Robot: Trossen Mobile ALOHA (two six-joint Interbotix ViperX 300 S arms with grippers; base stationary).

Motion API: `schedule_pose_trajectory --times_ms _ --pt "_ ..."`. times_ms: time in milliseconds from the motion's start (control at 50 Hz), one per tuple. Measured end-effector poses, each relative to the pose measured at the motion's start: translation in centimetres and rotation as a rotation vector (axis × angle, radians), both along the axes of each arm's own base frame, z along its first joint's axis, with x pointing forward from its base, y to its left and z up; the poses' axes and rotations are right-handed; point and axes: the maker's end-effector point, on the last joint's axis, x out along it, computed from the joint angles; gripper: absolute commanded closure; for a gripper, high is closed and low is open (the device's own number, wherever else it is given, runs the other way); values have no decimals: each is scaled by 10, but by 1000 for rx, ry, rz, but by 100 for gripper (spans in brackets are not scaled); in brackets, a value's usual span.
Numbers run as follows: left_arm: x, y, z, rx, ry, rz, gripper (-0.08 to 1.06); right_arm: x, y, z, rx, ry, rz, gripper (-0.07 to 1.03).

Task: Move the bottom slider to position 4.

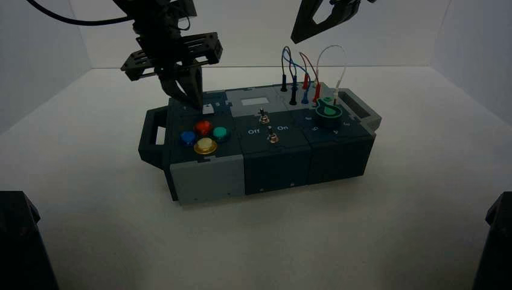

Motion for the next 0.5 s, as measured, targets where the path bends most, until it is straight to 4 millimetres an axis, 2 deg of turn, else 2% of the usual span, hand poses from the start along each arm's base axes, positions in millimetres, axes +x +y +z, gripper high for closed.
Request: schedule_pose_trajectory --times_ms 500 --pt "-3 -1 -1 3 16 -7 101 0 0 0 0 1 -1 98"
